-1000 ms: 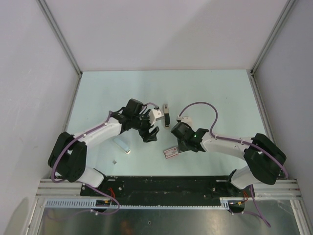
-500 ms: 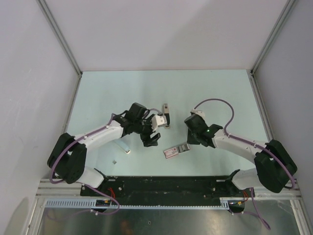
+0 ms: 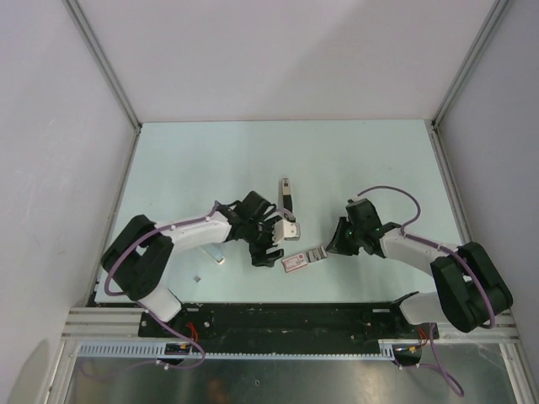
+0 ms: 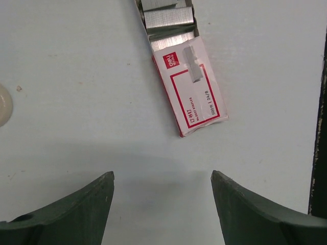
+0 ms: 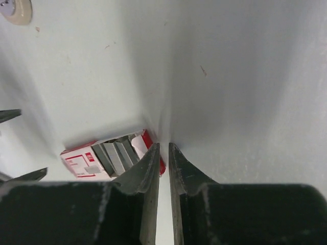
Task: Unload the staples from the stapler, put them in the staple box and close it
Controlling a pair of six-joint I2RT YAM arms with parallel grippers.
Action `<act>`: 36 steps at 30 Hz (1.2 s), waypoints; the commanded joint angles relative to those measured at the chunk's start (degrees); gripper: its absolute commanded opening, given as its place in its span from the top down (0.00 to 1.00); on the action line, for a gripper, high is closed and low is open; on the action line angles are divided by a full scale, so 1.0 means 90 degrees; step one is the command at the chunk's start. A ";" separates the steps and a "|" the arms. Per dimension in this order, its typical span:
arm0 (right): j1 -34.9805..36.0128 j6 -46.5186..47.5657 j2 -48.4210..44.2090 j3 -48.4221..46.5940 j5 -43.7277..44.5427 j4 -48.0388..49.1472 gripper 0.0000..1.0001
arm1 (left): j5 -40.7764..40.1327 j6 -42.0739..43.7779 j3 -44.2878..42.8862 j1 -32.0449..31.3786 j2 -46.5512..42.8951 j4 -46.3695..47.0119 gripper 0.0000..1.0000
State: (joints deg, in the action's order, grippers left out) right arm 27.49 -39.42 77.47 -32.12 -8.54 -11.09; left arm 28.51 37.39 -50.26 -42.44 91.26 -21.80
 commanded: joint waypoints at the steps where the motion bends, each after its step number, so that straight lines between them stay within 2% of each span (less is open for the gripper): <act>1: -0.0296 -0.0182 0.0133 0.0345 -0.0768 0.0627 0.83 | -0.0084 0.0265 -0.0329 -0.0124 0.0072 0.0052 0.19; 7: -0.0748 -0.0309 -0.0032 0.0701 -0.1206 0.0917 0.83 | -0.0215 0.0332 -0.0355 -0.0316 0.0187 0.0055 0.19; 11: -0.0908 -0.0343 -0.0146 0.0849 -0.1400 0.1008 0.77 | -0.0354 0.0359 -0.0395 -0.0435 0.0263 0.0050 0.20; 26: -0.1003 -0.0710 -0.0053 0.1270 -0.1796 0.1765 0.79 | -0.0677 0.0315 -0.0434 -0.0568 0.0405 0.0100 0.21; 36: -0.1001 -0.0752 -0.0132 0.1354 -0.1887 0.1833 0.76 | -0.0807 0.0316 -0.0445 -0.0612 0.0461 0.0118 0.21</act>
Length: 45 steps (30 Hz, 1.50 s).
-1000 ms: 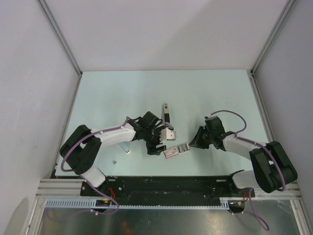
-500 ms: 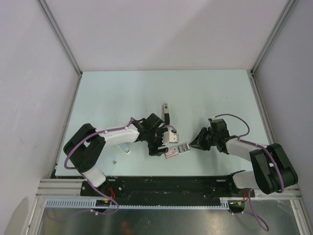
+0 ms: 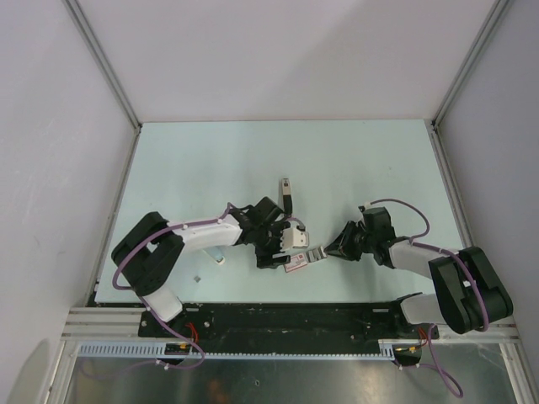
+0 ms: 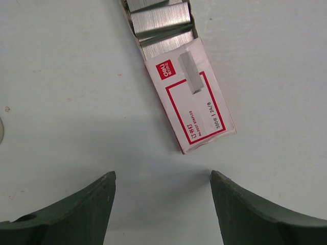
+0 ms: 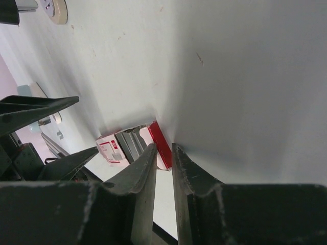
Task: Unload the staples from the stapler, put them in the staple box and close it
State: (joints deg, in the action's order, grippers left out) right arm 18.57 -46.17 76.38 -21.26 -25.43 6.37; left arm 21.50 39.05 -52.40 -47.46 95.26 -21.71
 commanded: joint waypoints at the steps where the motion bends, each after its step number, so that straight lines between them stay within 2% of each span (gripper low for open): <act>1: -0.0011 -0.0004 -0.0015 0.0151 -0.0013 -0.0105 0.76 | -0.0041 0.0133 -0.0210 -0.0061 0.0018 0.0108 0.21; 19: 0.0202 -0.0026 -0.0009 0.0111 0.0317 -0.0190 0.86 | -0.0114 0.0046 -0.0432 -0.0174 0.0199 0.0135 0.21; 45: 0.1457 -0.0383 -0.0060 -0.0236 0.1349 -0.0457 0.91 | -0.0293 0.0046 -0.0487 -0.0317 0.0327 0.0130 0.22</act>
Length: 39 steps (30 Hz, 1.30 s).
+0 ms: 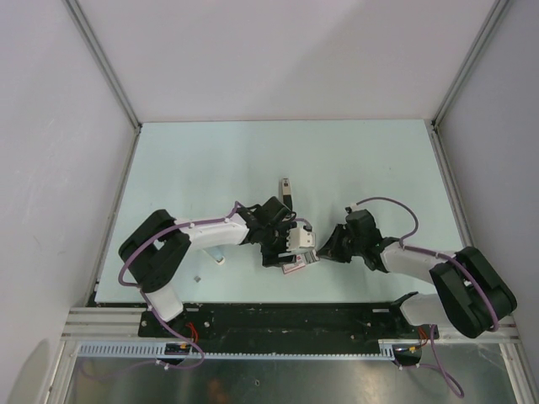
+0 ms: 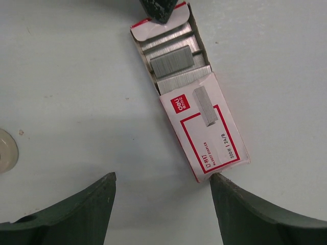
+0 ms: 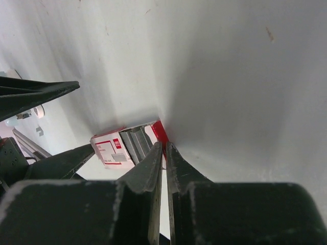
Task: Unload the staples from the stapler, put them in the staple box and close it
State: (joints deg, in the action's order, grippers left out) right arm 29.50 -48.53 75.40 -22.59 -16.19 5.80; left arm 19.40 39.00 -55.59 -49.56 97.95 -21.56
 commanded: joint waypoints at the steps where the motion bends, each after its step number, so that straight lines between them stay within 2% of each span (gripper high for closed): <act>1: 0.0304 -0.0147 0.0069 -0.0093 0.0347 -0.0378 0.91 | -0.0063 0.0056 -0.0122 -0.0086 0.0022 0.0112 0.22; 31: 0.1278 -0.0650 0.0390 -0.0260 0.0523 -0.0074 0.90 | -0.0113 0.0089 -0.0045 -0.0118 -0.0038 0.0115 0.22; 34: 0.1291 -0.0665 0.0307 -0.0264 0.0463 -0.0110 0.88 | -0.0120 0.0088 -0.0036 -0.0123 -0.0037 0.0116 0.22; 39: 0.1315 -0.0737 0.0228 -0.0264 0.0165 0.0031 0.78 | -0.0124 0.0091 -0.0043 -0.0128 -0.0035 0.0117 0.22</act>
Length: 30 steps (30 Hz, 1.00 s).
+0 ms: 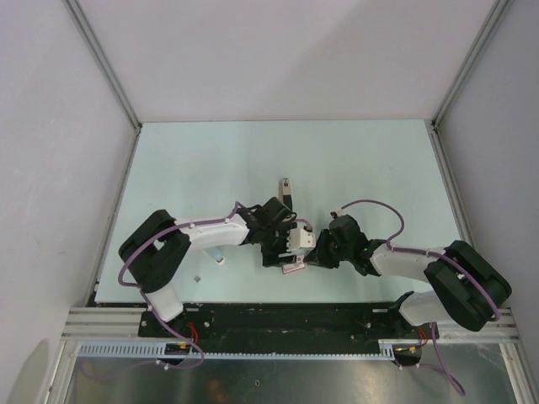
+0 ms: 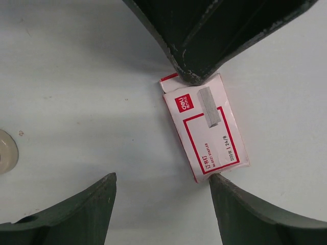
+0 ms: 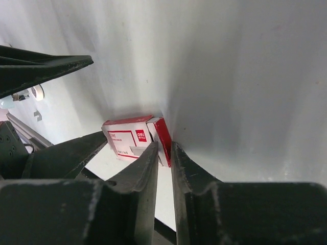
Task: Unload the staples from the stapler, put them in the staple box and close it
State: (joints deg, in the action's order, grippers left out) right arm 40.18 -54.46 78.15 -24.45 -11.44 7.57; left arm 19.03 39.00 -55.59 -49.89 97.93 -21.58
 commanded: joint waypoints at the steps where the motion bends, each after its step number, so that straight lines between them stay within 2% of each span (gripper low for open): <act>1: 0.0126 -0.0085 -0.0084 -0.0057 -0.0395 -0.0147 0.75 | -0.0083 0.0091 -0.0043 -0.0092 -0.0042 0.0121 0.22; 5: 0.0131 -0.0084 -0.0098 -0.0052 -0.0458 -0.0176 0.70 | -0.0095 0.0099 -0.0039 -0.0092 -0.0049 0.0120 0.22; 13: -0.0057 -0.0002 -0.0287 -0.0047 -0.0326 -0.0662 0.69 | -0.0137 0.0114 -0.0010 -0.0093 -0.0056 0.0113 0.23; 19: -0.0304 0.0231 -0.0544 -0.0013 0.0071 -0.1585 0.80 | -0.0291 0.0131 -0.0043 -0.0094 -0.0119 0.0108 0.24; 24: -0.0320 0.0310 -0.0527 0.0000 0.0138 -0.1658 0.82 | -0.0353 0.0158 -0.0093 -0.0092 -0.0378 0.0075 0.24; 27: -0.0308 0.0316 -0.0477 0.0021 0.0058 -0.1533 0.80 | -0.0311 0.0127 -0.0144 -0.0099 -0.0513 -0.0022 0.24; 30: -0.0297 0.0292 -0.0447 0.0083 -0.0055 -0.1326 0.69 | -0.0142 0.0051 -0.0210 -0.0093 -0.0691 -0.0116 0.24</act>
State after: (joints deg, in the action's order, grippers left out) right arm 37.50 -53.30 73.56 -24.45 -13.15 -2.68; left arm 16.62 39.05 -55.59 -50.46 95.85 -21.87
